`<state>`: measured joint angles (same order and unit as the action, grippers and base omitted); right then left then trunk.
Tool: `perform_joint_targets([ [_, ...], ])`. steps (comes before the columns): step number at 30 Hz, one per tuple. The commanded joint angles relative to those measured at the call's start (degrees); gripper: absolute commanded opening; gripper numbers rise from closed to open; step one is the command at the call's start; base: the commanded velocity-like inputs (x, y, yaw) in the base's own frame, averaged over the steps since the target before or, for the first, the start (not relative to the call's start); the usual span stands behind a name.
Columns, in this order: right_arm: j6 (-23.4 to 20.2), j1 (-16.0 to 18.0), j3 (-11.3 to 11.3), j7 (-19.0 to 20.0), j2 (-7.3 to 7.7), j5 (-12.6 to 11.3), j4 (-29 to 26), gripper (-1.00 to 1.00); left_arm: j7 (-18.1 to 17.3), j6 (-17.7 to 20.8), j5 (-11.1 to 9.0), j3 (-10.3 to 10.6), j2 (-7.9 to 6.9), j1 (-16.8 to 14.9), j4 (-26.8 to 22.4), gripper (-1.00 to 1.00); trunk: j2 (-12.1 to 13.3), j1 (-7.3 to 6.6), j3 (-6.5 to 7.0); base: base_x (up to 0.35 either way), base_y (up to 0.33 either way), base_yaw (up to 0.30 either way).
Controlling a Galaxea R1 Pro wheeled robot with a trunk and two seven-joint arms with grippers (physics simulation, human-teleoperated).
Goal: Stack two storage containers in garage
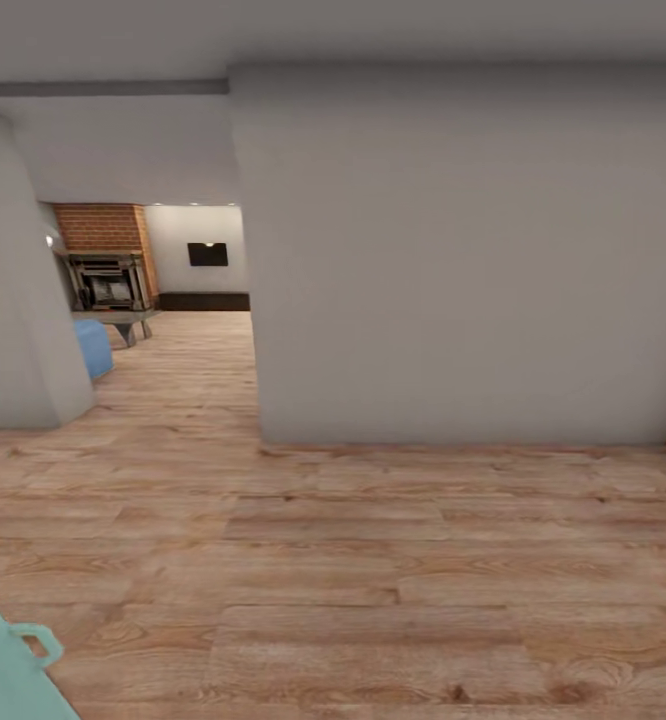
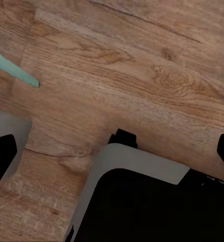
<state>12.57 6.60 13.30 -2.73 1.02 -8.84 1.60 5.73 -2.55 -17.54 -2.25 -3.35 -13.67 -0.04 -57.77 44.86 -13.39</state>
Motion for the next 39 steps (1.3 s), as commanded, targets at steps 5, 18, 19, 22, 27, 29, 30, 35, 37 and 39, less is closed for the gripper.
perform_joint_targets([
  [5, 0.30, 0.08, 0.48, -0.08, -0.05, -0.57, 0.17, 1.00, 0.07, -0.27, -0.13, -0.20, 0.01, -0.04, 0.04, 1.00, -0.04, 0.04, -0.07, 0.323, 0.000, 0.000],
  [18, 0.24, 0.08, 0.40, -0.04, -0.20, -0.61, 0.16, 1.00, 0.07, -0.40, -0.13, -0.21, 0.01, -0.04, 0.04, 1.00, -0.04, 0.04, -0.07, 0.323, 0.000, 0.000],
  [19, 0.25, 0.08, 0.39, -0.06, -0.21, -0.61, 0.16, 1.00, 0.07, -0.42, -0.13, -0.21, 0.01, -0.04, 0.04, 1.00, -0.04, 0.04, -0.07, 0.323, 0.000, 0.000],
  [22, 0.33, 0.08, 0.04, 0.03, -0.16, -0.57, 0.17, 1.00, 0.07, -0.43, -0.13, -0.21, 0.01, -0.04, 0.04, 1.00, -0.04, 0.04, -0.07, 0.323, 0.000, 0.000],
  [27, 0.54, 0.08, -0.32, 0.01, -0.40, -1.10, 0.18, 1.00, 0.07, -0.36, -0.13, -0.21, 0.01, -0.04, 0.04, 1.00, -0.04, 0.04, 0.15, 0.323, 0.000, 0.000],
  [29, 0.54, 0.08, -0.36, 0.01, -0.40, -1.20, 0.17, 1.00, 0.07, -0.36, -0.13, -0.21, 0.01, -0.04, 0.04, 1.00, -0.04, 0.04, 0.32, 0.323, 0.000, 0.000],
  [30, 0.54, 0.08, -0.37, 0.01, -0.40, -1.23, 0.16, 1.00, 0.07, -0.35, -0.13, -0.21, 0.01, -0.04, 0.04, 1.00, -0.04, 0.04, 0.38, 0.323, 0.000, 0.000],
  [35, 0.45, 0.08, -0.46, -0.01, -0.40, -1.35, 0.16, 1.00, 0.07, -0.35, -0.13, -0.21, 0.01, -0.04, 0.04, 1.00, -0.04, 0.04, 0.48, 0.323, 0.000, 0.000],
  [37, 0.44, 0.08, -0.47, -0.03, -0.40, -1.35, 0.16, 1.00, 0.07, -0.35, -0.13, -0.21, 0.01, -0.04, 0.04, 1.00, -0.04, 0.04, 0.49, 0.323, 0.000, 0.000],
  [39, 0.44, 0.08, -0.47, -0.06, -0.40, -1.36, 0.16, 1.00, 0.07, -0.35, -0.13, -0.21, 0.01, -0.04, 0.04, 1.00, -0.04, 0.04, 0.49, 0.323, 0.000, 0.000],
])
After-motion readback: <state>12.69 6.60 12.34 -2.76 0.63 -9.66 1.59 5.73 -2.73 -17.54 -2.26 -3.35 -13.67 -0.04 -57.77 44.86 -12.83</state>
